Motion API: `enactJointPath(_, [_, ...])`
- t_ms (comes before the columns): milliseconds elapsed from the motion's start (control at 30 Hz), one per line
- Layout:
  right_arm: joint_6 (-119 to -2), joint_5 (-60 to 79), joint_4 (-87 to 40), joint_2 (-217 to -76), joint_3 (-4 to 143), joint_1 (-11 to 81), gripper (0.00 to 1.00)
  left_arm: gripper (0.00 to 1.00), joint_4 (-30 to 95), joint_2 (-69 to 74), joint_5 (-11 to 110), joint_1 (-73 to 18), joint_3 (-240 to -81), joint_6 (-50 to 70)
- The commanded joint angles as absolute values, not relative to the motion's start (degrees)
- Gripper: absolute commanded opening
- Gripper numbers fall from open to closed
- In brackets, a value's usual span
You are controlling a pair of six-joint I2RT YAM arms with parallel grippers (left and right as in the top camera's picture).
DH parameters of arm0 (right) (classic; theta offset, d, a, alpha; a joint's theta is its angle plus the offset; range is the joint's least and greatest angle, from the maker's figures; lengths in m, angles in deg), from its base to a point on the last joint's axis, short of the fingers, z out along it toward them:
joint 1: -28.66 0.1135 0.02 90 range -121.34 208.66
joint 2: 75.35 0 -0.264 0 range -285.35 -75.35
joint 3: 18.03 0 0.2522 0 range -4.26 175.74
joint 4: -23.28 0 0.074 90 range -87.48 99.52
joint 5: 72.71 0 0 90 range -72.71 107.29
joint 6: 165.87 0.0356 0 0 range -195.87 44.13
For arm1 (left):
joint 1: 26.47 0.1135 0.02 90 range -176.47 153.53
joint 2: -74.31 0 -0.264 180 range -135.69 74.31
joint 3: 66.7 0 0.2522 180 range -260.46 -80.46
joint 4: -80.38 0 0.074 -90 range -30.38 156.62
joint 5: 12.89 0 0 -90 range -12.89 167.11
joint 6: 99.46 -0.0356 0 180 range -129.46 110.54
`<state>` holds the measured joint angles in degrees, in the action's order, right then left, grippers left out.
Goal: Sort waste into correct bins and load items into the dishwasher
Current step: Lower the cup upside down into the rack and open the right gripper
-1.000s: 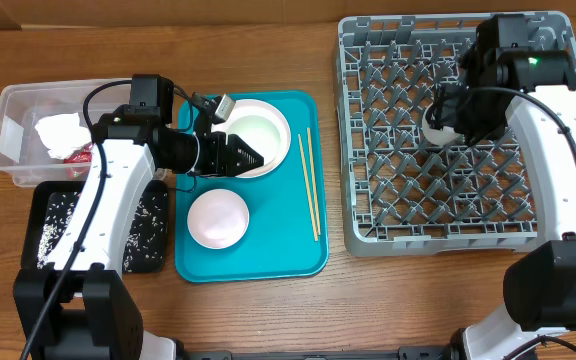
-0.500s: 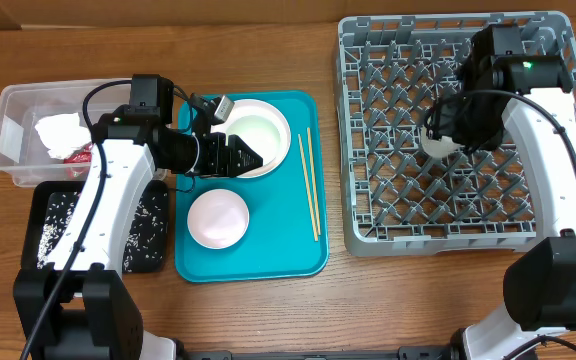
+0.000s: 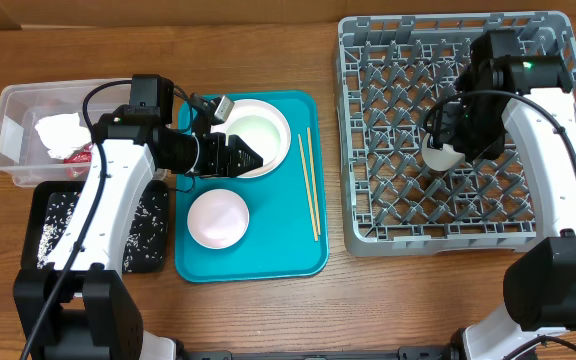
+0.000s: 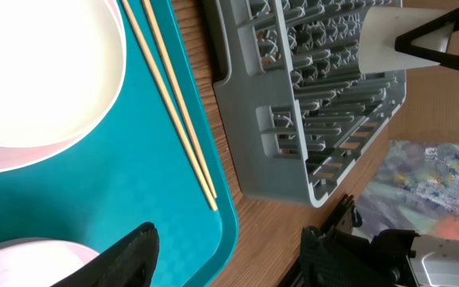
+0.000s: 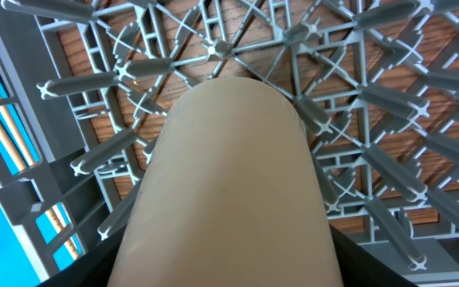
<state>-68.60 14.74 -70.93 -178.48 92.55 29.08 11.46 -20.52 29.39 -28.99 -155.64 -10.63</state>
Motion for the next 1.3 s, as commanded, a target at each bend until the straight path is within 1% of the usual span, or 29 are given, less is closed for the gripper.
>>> enactJointPath(0, [-68.5, 15.3, -70.6, -178.4, 90.3, 29.3, 0.04, 0.59, 11.4, -20.2, 29.6, -29.2, -156.6, -10.5])
enactJointPath(167, [-68.7, 15.3, -66.4, -178.4, 86.0, 29.3, 0.04, 0.59, 11.4, -20.2, 29.6, -29.2, -156.6, -10.5])
enactJointPath(333, [-68.7, 15.3, -62.7, -178.4, 85.3, 29.3, 0.04, 0.59, 11.4, -20.2, 29.5, -29.2, -156.6, -10.0])
enactJointPath(533, [-68.8, 15.4, -61.0, -178.4, 85.3, 29.3, 0.04, 0.59, 11.4, -20.2, 29.5, -29.2, -156.6, -10.0])
enactJointPath(867, [-68.8, 16.4, -61.7, -178.4, 84.8, 29.3, 0.04, 0.59, 11.2, -20.2, 29.5, -29.2, -156.6, -10.0])
enactJointPath(1067, [-68.8, 16.4, -58.7, -178.4, 81.1, 29.3, 0.04, 0.60, 11.2, -20.2, 29.5, -29.2, -156.6, -10.0])
enactJointPath(1100, [-68.8, 16.4, -57.8, -178.4, 80.3, 29.3, 0.07, 0.60, 11.2, -20.2, 29.5, -29.2, -156.6, -10.0])
enactJointPath(1167, [-68.8, 16.4, -56.9, -178.4, 79.6, 29.3, 0.31, 0.60, 11.4, -20.2, 29.5, -29.2, -156.6, -10.0])
enactJointPath(1233, [-68.8, 16.4, -56.6, -178.4, 79.6, 29.3, 0.46, 0.61, 11.6, -20.2, 29.5, -29.2, -156.6, -10.0])
enactJointPath(1267, [-68.8, 16.4, -56.5, -178.4, 79.6, 29.3, 0.50, 0.61, 11.7, -20.2, 29.5, -29.2, -156.6, -10.1])
